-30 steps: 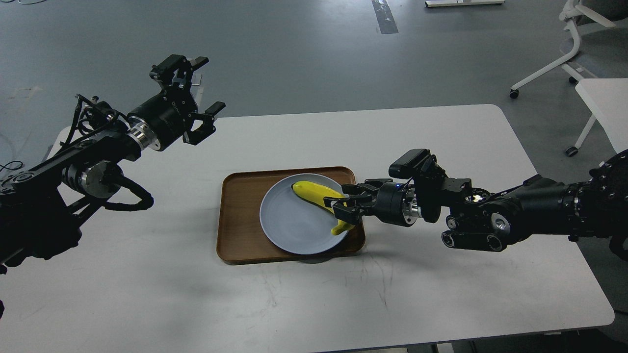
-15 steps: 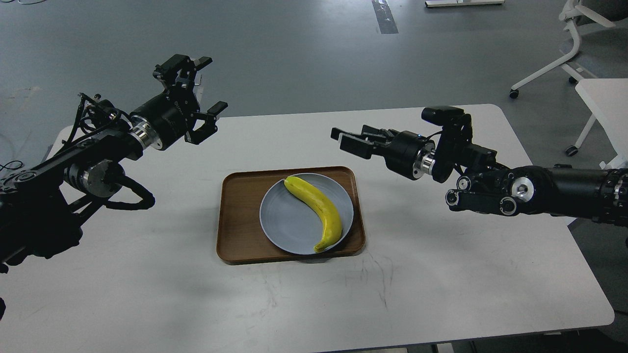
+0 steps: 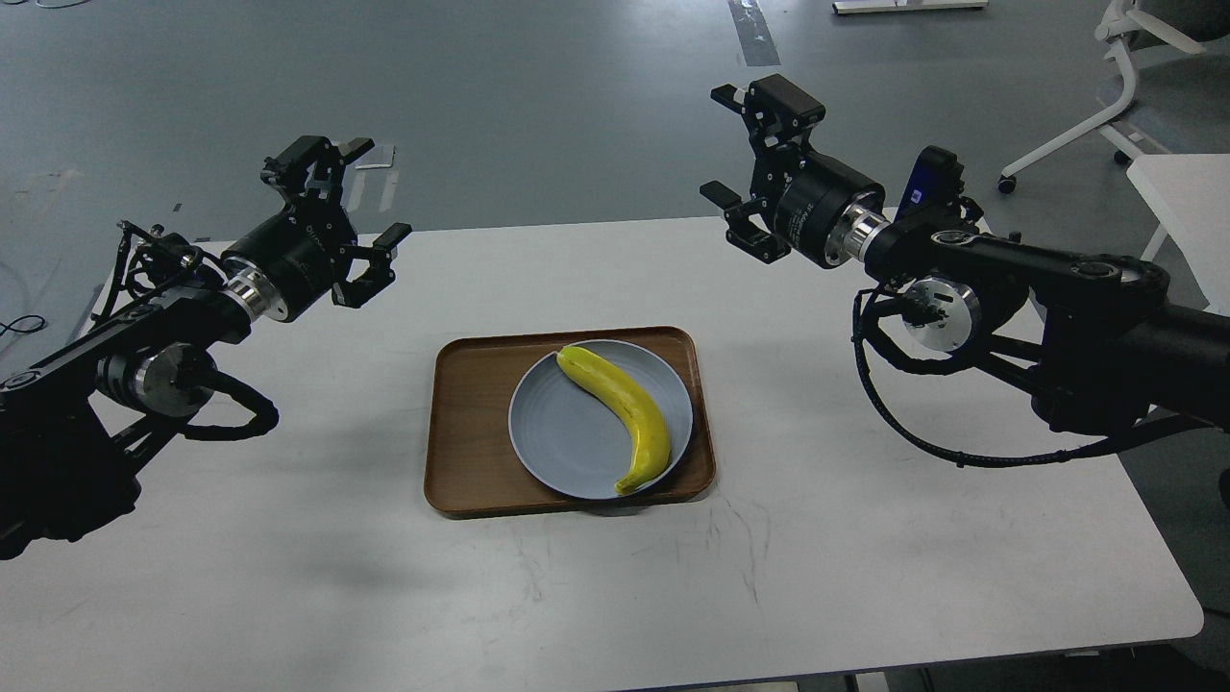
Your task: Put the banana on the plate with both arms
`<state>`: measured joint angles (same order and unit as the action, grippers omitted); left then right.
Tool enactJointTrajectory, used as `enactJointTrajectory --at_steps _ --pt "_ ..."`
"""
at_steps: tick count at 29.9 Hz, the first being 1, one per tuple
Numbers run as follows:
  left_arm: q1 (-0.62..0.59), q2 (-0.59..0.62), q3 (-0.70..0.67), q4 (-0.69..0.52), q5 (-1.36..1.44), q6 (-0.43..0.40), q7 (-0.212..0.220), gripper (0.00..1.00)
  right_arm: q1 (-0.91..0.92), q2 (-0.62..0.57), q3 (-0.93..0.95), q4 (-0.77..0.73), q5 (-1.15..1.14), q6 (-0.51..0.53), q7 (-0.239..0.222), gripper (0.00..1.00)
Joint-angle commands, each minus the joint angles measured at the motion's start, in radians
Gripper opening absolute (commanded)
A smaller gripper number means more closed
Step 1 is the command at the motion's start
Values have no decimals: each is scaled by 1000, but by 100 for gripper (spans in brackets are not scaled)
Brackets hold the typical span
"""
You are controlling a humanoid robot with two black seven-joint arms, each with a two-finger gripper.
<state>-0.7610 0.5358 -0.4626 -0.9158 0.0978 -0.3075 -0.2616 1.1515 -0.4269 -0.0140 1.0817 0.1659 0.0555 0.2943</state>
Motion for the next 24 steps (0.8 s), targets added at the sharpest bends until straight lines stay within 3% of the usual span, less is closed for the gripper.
enactJointTrajectory --at_steps 1,9,24 --pt "31 13 -5 -31 -1 -1 1 98 -22 5 5 7 41 -31 -69 100" --pt "43 13 -19 -32 -3 -2 5 98 -30 -6 19 52 78 -25 -99 100" --pt "48 38 -39 -35 -23 -64 5 98 4 -6 45 9 67 -17 -84 100"
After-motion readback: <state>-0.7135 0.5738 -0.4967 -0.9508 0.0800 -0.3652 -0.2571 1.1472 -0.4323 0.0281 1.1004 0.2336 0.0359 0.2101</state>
